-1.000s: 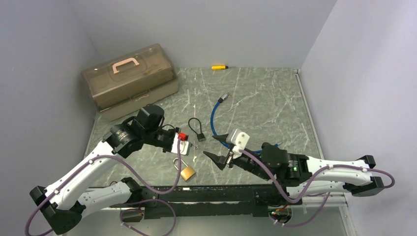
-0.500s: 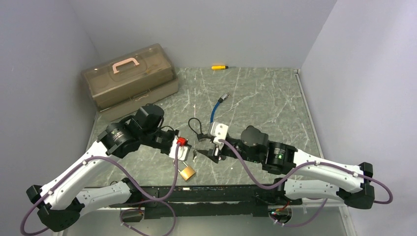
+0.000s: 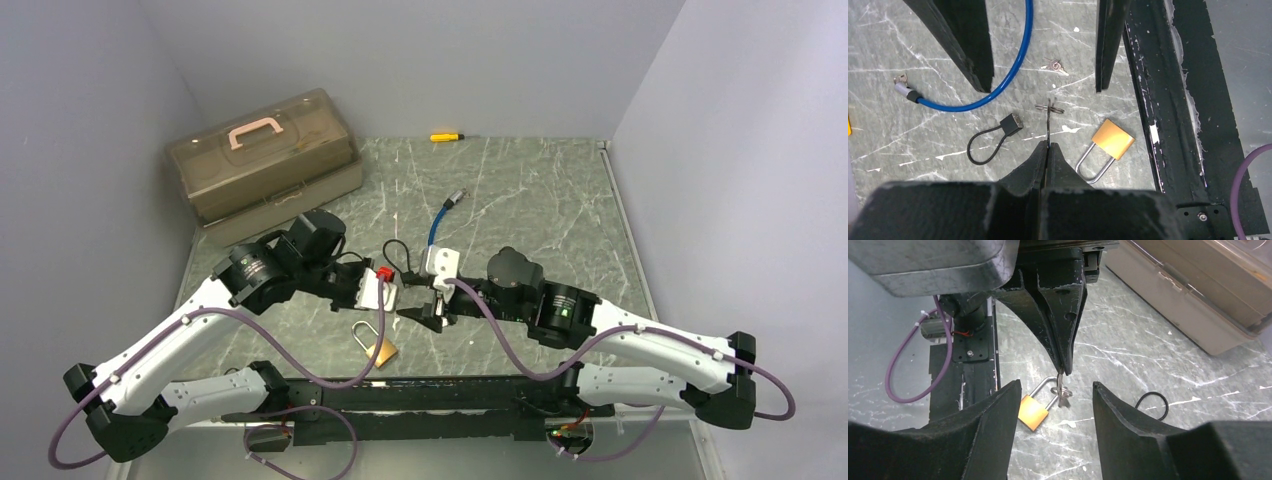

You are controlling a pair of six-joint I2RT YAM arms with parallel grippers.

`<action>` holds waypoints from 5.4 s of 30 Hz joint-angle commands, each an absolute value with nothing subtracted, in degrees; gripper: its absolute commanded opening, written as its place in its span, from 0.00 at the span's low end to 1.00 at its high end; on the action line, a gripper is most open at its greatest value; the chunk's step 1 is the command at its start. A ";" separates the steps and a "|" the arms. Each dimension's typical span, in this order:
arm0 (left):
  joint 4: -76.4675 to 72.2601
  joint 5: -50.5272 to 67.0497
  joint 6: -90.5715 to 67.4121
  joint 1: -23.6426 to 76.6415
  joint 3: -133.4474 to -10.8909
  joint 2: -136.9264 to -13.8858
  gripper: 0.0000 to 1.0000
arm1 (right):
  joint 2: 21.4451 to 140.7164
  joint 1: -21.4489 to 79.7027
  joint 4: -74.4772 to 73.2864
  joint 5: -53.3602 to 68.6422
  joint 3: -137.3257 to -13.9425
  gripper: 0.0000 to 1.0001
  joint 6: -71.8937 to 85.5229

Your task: Unlock with the key

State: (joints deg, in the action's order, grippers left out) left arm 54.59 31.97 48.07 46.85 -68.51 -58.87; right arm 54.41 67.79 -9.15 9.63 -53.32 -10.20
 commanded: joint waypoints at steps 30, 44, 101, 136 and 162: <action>51.69 30.51 42.71 48.17 -72.38 -59.10 0.00 | 59.86 66.67 -8.17 8.40 -56.15 0.00 -14.68; 52.20 31.29 42.80 48.18 -73.95 -60.07 0.00 | 61.02 66.70 -11.58 4.27 -55.46 0.24 -14.09; 53.46 32.33 43.79 48.44 -73.81 -59.50 0.00 | 55.87 64.94 -8.84 3.97 -53.10 0.32 -13.51; 53.17 31.45 43.45 48.76 -74.11 -59.33 0.00 | 63.34 64.86 -23.87 9.44 -64.10 0.00 -15.64; 52.69 34.69 38.90 48.52 -75.97 -59.58 0.28 | 54.13 64.61 -9.31 5.88 -52.07 0.00 -10.98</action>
State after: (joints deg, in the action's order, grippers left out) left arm 52.86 31.18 40.51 48.47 -73.17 -60.58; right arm 56.95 65.21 -14.35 9.98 -54.00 -14.70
